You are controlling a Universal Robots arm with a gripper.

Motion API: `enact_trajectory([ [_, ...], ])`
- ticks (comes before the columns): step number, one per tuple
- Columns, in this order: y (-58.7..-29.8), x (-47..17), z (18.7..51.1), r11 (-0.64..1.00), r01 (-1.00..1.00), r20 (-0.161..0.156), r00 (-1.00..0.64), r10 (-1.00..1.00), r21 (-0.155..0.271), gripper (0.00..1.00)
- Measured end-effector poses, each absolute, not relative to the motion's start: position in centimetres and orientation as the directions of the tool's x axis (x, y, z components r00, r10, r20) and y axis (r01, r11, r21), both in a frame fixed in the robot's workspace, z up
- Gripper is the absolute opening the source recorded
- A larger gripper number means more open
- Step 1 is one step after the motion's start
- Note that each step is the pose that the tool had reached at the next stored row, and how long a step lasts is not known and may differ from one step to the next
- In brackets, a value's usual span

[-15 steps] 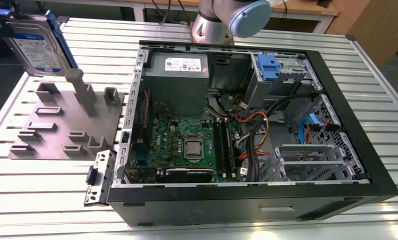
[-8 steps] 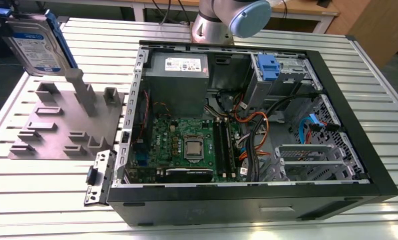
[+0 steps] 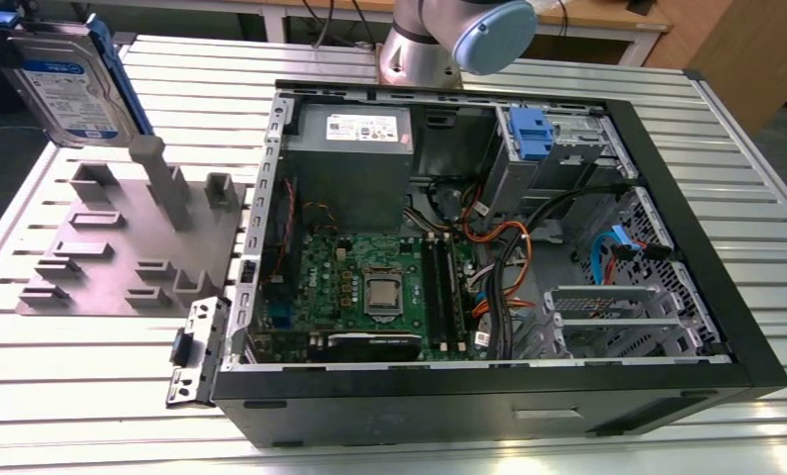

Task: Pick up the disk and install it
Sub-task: 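Pick up the disk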

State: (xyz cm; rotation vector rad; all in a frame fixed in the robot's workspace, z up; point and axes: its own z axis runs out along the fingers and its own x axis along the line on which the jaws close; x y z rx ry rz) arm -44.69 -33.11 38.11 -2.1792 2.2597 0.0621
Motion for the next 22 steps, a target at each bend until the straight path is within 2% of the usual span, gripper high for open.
enact_trajectory([
  [22,-33.11,-44.69,38.81,0.036,-0.999,-0.029,-0.037,-0.999,0.027,0.36],
])
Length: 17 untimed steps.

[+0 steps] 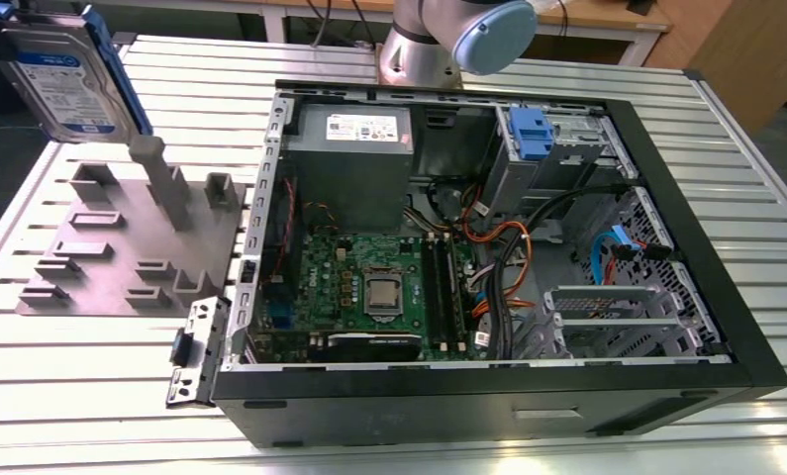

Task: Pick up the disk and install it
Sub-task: 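Pick up the disk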

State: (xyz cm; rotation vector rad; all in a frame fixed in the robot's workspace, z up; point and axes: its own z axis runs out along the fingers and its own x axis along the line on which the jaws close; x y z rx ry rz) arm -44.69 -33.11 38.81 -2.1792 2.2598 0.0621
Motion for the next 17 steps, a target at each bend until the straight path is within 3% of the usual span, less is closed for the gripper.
enact_trajectory([
  [17,-33.11,-44.69,39.32,0.036,-0.999,-0.029,-0.037,-0.999,0.027,0.36],
])
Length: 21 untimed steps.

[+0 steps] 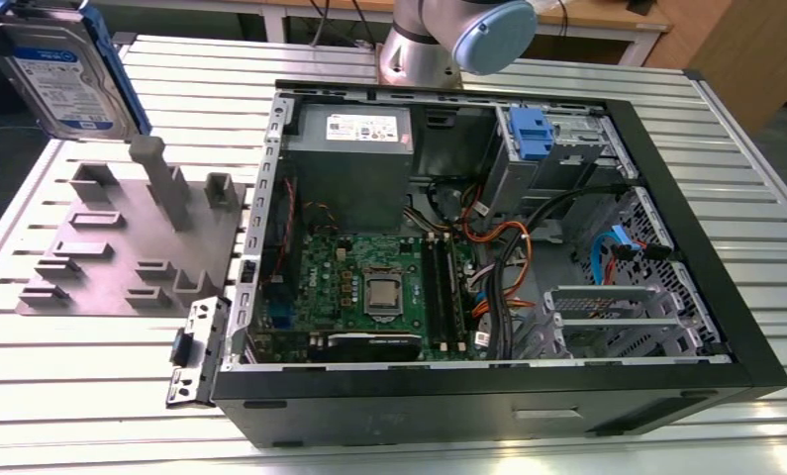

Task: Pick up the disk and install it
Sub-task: 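Pick up the disk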

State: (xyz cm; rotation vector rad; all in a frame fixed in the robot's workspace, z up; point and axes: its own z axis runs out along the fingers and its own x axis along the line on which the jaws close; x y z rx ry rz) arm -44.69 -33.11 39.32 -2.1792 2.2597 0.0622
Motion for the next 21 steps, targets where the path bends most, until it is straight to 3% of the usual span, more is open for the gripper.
enact_trajectory([
  [21,-33.11,-44.69,39.9,0.036,-0.999,-0.029,-0.037,-0.999,0.027,0.36],
])
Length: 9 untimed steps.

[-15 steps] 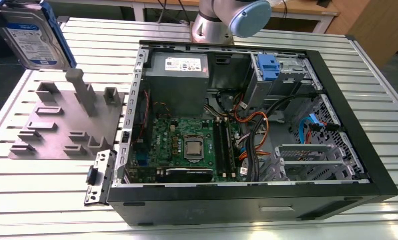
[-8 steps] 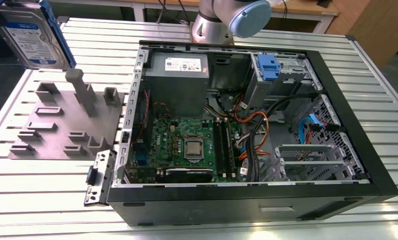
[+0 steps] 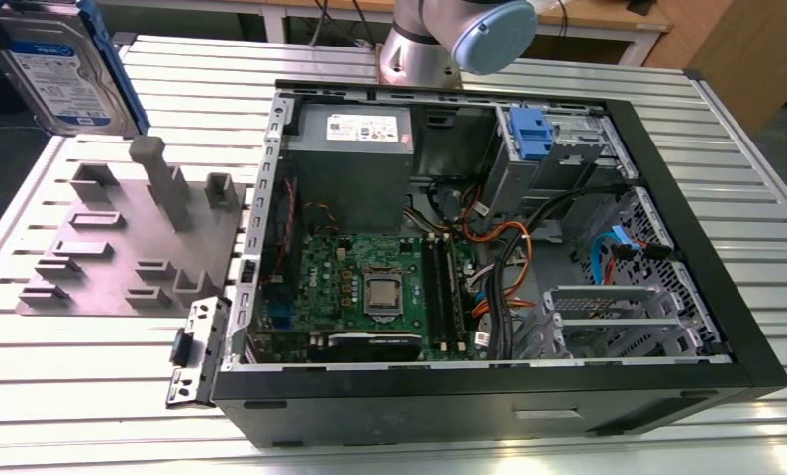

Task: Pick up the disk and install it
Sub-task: 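Pick up the disk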

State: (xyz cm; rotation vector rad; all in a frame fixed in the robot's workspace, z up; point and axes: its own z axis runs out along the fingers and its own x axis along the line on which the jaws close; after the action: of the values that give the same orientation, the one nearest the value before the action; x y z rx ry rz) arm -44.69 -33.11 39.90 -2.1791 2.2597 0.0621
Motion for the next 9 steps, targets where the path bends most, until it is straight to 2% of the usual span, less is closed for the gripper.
enact_trajectory([
  [9,-33.11,-44.69,40.17,0.036,-0.999,-0.029,-0.037,-0.999,0.027,0.36],
])
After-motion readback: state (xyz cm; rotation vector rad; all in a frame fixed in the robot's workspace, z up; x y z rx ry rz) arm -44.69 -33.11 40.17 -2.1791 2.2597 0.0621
